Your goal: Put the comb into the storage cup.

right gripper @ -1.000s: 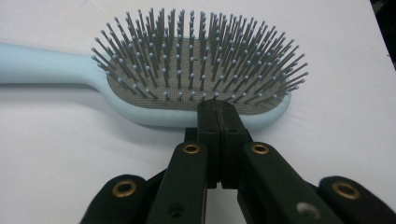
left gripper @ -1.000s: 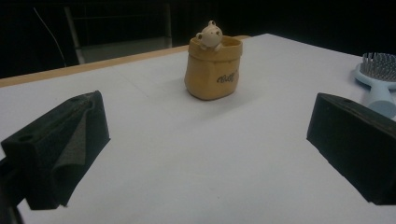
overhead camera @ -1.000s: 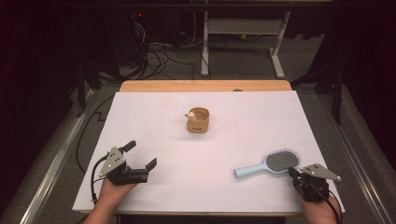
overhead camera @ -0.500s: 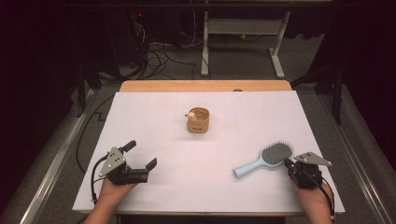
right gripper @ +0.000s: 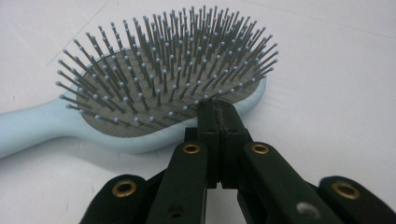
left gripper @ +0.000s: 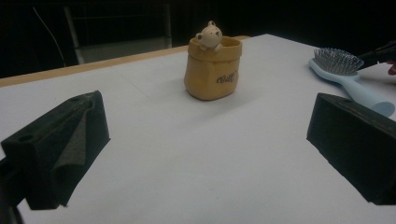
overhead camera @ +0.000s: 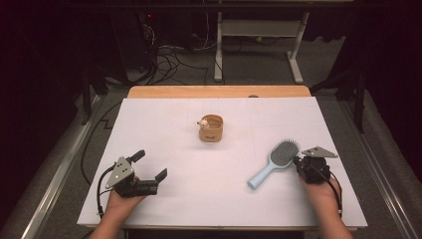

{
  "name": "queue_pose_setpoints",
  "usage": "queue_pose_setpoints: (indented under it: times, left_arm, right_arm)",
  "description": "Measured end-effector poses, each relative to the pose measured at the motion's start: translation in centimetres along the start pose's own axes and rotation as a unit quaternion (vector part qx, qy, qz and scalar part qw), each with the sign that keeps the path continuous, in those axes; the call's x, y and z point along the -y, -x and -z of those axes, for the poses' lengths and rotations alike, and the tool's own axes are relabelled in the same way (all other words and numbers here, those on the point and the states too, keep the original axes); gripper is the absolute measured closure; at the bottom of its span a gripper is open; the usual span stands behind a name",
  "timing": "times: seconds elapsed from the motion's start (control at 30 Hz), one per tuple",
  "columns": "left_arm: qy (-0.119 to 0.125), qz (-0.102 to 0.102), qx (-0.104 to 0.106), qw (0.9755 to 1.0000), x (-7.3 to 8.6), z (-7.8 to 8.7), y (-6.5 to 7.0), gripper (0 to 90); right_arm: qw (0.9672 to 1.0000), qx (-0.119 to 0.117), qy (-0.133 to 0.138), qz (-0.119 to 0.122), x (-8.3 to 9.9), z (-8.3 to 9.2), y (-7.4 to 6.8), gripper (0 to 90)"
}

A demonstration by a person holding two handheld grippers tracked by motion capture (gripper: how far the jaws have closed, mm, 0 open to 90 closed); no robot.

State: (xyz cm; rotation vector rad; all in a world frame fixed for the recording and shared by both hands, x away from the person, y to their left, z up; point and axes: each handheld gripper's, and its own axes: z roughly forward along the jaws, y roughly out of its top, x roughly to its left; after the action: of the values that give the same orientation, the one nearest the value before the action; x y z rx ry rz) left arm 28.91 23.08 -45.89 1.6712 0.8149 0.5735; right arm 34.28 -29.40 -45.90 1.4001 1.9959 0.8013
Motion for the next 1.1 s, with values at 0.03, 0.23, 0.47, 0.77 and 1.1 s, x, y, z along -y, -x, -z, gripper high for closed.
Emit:
queue_pose_setpoints:
  times: [0.03,0.23,0.47,0.77,1.1]
  left_arm:
    - [0.000,0.000,0.000,1.0000,0.0,0.0,0.0,0.1]
    - [-0.001,0.001,0.001,1.0000,0.0,-0.1,0.0,0.1]
    - [-0.001,0.003,0.002,1.0000,0.1,-0.2,0.1,0.1]
    - [-0.001,0.006,0.003,1.0000,0.1,-0.3,0.0,0.1]
    - [0.001,0.011,0.004,0.9999,0.2,-0.3,0.0,0.1]
  right_arm:
    - [1.0000,-0.001,-0.001,0.001,-0.3,-0.4,-0.1,90.0]
    - [1.0000,-0.001,-0.003,0.000,-1.1,-1.2,-0.4,90.0]
    - [1.0000,-0.001,-0.005,0.005,-2.1,-2.4,-0.8,90.0]
    - [1.0000,-0.003,-0.004,0.006,-3.1,-3.6,-1.2,90.0]
    - [1.0000,-0.004,0.002,0.006,-3.6,-4.0,-1.4,90.0]
